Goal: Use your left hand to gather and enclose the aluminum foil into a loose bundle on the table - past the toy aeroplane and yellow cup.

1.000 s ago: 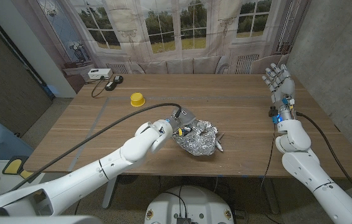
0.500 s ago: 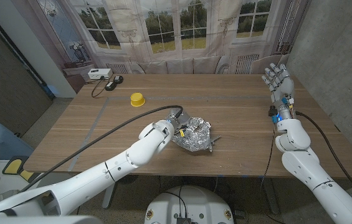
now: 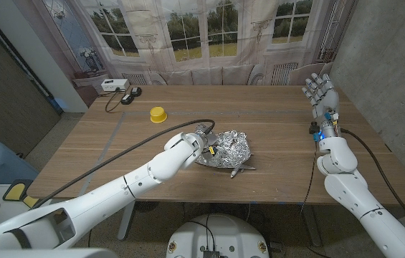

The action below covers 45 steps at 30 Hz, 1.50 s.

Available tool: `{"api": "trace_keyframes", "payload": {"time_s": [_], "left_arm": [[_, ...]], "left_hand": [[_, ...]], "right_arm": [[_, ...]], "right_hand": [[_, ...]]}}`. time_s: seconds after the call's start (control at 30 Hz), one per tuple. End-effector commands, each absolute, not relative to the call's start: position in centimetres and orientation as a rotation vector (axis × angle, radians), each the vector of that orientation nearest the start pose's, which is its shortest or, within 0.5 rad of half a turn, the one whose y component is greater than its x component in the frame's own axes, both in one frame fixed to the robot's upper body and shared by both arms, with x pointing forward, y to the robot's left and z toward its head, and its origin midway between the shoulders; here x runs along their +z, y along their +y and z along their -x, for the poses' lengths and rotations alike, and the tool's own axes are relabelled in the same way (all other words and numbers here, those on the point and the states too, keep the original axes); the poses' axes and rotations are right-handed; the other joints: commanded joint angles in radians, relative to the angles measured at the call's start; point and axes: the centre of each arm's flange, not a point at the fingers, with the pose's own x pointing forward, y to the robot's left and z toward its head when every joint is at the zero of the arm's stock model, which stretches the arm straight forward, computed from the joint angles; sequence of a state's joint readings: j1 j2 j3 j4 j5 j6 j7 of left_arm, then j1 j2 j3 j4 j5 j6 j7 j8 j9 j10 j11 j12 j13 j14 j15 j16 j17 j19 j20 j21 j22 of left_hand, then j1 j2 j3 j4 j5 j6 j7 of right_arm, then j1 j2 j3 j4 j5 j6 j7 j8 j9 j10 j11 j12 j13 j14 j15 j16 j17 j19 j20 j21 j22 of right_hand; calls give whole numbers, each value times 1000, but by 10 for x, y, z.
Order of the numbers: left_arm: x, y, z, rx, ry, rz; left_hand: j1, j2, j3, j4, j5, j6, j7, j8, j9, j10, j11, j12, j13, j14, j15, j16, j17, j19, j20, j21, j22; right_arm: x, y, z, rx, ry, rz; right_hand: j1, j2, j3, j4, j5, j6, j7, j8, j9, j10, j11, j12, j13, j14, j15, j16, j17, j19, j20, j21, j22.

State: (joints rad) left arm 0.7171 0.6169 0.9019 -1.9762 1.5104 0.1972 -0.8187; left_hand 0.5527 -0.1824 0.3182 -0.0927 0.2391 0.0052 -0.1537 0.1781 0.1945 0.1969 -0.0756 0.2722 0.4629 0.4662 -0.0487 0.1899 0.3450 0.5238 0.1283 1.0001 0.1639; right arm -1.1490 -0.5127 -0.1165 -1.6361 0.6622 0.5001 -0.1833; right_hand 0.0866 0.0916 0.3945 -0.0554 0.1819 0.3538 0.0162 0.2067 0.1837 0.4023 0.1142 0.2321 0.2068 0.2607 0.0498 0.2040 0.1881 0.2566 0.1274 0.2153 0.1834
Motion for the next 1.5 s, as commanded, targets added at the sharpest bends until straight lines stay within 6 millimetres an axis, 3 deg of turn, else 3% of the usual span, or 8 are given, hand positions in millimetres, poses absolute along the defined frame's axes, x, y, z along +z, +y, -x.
{"api": "trace_keyframes", "payload": {"time_s": [0.03, 0.23, 0.33, 0.4, 0.47, 0.57, 0.93, 1.5], "left_arm": [[-33, 67, -541, -174, -382, -2310], [-23, 76, -534, -160, -526, -2160], [-21, 80, -531, -162, -592, -2093], [-20, 81, -529, -162, -620, -2072], [-20, 84, -527, -142, -677, -2046], [-20, 85, -526, -136, -706, -2026], [-11, 101, -524, -115, -718, -1780], [0, 138, -525, -215, -809, -1110]], "left_hand": [[-85, 20, -71, 26, 20, -66, -19, 4, -6, -55, 21, -37, -15, -100, 30, -6, -28, -103, 76, -97, 5], [-181, 37, -118, 74, 29, -86, -30, 9, -5, -80, 32, -49, -26, -170, 66, -4, -45, -182, 87, -172, 6], [-231, 45, -144, 100, 37, -85, -34, 14, -6, -98, 38, -55, -37, -237, 91, -9, -61, -254, 87, -235, 6], [-240, 48, -151, 104, 42, -85, -38, 14, -6, -106, 37, -58, -42, -265, 101, -10, -69, -282, 88, -260, 6], [-252, 52, -164, 110, 52, -82, -39, 16, -7, -113, 36, -59, -53, -303, 113, -7, -87, -366, 87, -323, 6], [-261, 62, -169, 116, 57, -82, -42, 15, -7, -124, 39, -62, -62, -347, 119, -11, -99, -417, 87, -362, 7], [-259, 103, -164, 123, 65, -102, -59, 10, -10, -204, 40, -80, -88, -434, 126, -14, -126, -489, 86, -432, 10], [-265, 151, -154, 133, 54, -78, -59, 15, -14, -223, 38, -76, -122, -483, 157, -9, -144, -558, 85, -495, 10]], "right_arm": [[-14, -354, -550, -32, -886, -249], [-15, -354, -550, -32, -885, -250], [-15, -354, -549, -33, -886, -252], [-15, -354, -549, -36, -887, -251], [-15, -354, -547, -36, -889, -248], [-14, -354, -546, -36, -891, -243], [-13, -353, -544, -28, -894, -237], [-15, -348, -541, -16, -890, -221]], "right_hand": [[-3, -2, 5, 8, 6, 9, -1, -1, 3, 5, -1, -1, 2, 11, 1, 1, 2, 1, -2, 2, 5], [-4, -3, 5, 8, 5, 13, 0, 0, 3, 7, 1, -1, 2, 12, 2, 0, 2, 0, -2, 2, 5], [-5, -3, 5, 9, 5, 16, 1, 0, 3, 8, 0, -2, 2, 13, 2, 0, 2, 0, -1, 2, 5], [-5, -3, 4, 9, 5, 16, 1, 0, 3, 8, 0, -2, 2, 13, 2, 1, 3, 0, -1, 2, 5], [-6, -3, 4, 9, 5, 17, 1, 0, 3, 9, 1, -2, 2, 13, 3, 1, 3, -1, -1, 2, 5], [-6, -3, 4, 10, 5, 17, 1, 0, 3, 9, 2, -2, 2, 13, 2, 0, 3, 0, -1, 2, 5], [-6, -4, 5, 9, 6, 17, 1, -2, 3, 10, 1, -3, 2, 15, 1, 0, 2, 3, -2, 3, 5], [-3, -7, 6, 6, 6, 20, 0, -3, 3, 12, -2, -5, 2, 15, -3, -1, 1, 8, -6, 5, 5]]}}
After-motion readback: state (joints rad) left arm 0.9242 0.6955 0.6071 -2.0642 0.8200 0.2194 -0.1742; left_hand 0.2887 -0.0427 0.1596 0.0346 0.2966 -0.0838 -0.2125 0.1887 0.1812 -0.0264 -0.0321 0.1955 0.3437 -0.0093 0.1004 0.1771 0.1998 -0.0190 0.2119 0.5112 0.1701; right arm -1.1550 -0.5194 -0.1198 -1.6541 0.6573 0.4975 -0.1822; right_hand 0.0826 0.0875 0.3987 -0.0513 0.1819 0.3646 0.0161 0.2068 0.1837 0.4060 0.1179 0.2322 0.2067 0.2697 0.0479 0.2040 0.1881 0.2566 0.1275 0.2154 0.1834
